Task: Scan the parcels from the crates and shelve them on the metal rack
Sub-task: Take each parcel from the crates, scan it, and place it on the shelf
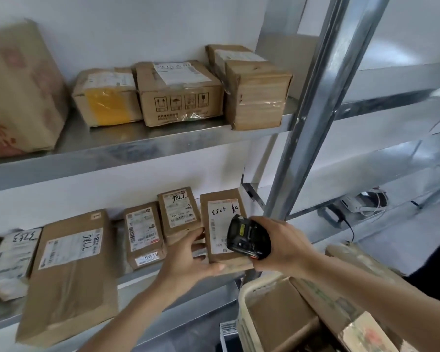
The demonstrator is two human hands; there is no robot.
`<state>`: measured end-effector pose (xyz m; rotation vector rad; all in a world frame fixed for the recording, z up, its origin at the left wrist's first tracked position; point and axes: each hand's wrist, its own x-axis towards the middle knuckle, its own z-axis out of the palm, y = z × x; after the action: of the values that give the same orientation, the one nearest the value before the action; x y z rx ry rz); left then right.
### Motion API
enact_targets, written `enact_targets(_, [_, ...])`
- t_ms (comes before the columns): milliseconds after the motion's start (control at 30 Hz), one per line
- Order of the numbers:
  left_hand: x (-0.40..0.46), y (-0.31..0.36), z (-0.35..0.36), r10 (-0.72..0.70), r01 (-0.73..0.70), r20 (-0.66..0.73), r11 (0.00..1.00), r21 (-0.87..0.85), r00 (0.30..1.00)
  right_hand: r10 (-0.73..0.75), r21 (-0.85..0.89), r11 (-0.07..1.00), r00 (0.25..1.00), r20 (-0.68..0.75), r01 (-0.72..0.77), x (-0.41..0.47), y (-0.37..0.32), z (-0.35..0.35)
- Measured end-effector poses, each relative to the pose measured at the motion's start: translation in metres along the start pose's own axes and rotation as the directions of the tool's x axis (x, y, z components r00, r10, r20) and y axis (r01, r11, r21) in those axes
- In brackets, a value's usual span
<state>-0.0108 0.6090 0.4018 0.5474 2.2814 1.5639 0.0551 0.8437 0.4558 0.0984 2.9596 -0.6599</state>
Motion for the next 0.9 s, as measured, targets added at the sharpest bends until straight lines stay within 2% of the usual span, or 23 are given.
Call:
enact_targets(400, [0.043, -0.075, 0.026, 0.014, -0.012, -0.059, 1.0, 0.023, 0.998, -0.002, -0.03, 1.0, 1.0, 0.021, 0.002, 0.062, 0.045, 0.061])
enact_targets(667, [0.058, -0.081, 0.032, 0.033, -0.031, -0.1, 0.999, 0.018, 0.994, 0.005, -0.023, 1.0, 1.0, 0.029, -0.004, 0.086, 0.058, 0.074])
enact_targets(900, [0.072, -0.087, 0.043, 0.022, -0.033, -0.215, 0.998, -0.049, 0.976, -0.004, -0.003, 1.0, 1.0, -0.022, 0.004, 0.108, 0.06, 0.069])
